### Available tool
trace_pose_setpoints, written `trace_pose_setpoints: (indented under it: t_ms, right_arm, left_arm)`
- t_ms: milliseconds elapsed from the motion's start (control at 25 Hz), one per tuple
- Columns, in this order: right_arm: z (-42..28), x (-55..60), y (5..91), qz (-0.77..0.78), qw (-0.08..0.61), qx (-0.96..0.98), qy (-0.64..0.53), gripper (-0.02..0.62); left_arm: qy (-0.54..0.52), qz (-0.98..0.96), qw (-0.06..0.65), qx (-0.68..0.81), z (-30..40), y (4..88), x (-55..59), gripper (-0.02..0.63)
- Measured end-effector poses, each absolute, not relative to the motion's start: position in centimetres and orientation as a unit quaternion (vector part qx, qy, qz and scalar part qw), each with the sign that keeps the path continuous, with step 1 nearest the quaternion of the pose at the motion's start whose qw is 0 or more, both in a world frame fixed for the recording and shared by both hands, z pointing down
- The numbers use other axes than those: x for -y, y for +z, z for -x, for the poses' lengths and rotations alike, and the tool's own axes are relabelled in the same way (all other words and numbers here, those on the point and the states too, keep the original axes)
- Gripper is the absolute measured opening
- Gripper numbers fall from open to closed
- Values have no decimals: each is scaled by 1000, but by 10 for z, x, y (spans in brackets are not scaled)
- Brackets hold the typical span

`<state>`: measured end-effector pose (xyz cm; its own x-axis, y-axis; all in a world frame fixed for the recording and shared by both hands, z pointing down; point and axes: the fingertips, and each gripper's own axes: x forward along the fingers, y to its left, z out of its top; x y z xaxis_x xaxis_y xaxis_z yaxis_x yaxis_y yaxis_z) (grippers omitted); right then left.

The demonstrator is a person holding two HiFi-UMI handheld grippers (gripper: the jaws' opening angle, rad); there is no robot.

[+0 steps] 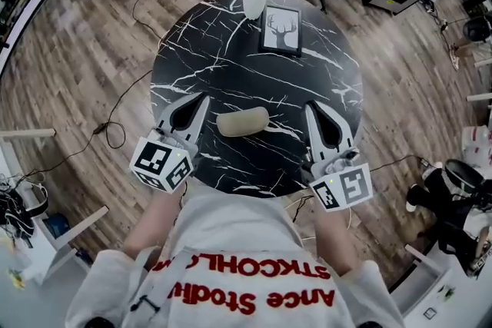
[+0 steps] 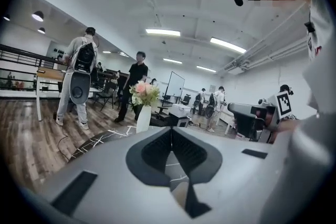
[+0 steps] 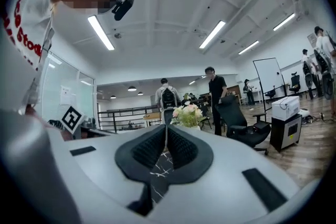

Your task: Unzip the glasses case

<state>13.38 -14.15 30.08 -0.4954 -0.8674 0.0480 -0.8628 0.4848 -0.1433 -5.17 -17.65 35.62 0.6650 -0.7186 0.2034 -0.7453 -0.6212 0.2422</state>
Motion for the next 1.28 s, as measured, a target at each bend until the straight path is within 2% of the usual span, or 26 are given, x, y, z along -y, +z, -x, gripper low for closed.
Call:
trace_pose_setpoints:
  t_ms: [320,400,480,560,600,680,760,880,1040,1200,1280]
  right_arm:
    - [-120,153,400,449,-111,-879,-116,23]
    - [-111,148,425,408,-117,-896,-131,23]
    - [-106,145,449,372,-111,-909,-155,25]
    - [-105,141,479,349,-139,-911,-168,30]
    - [-105,138,498,334,-172,-911,-171,48]
    - [-104,127,537,288,-253,-907,-172,140]
    - [-101,116,571,241,-325,-900,-162,159]
    - [-99,110,603,199,-393,-887,-136,161]
    - [-100,109,627,164,-459,-866,-111,161]
    - [-97,110,637,138,-483,-859,-101,155]
    - [-98,111,637,134,-483,-859,-100,128]
  left_arm:
    - [118,-906,205,351,33,434,191,11]
    - [151,-905,228,326,25,460,188,19]
    - [184,-904,246,297,16,486,184,65]
    - [217,-903,258,267,8,508,180,119]
    - [233,-902,260,252,3,519,177,125]
    - [265,-901,260,224,-4,538,171,142]
    - [297,-898,260,195,-10,556,164,164]
    - [336,-891,268,149,-22,579,153,189]
    - [388,-880,257,92,-39,600,137,291]
    - [413,-874,246,71,-44,610,135,295]
    - [412,-873,254,66,-43,611,136,295]
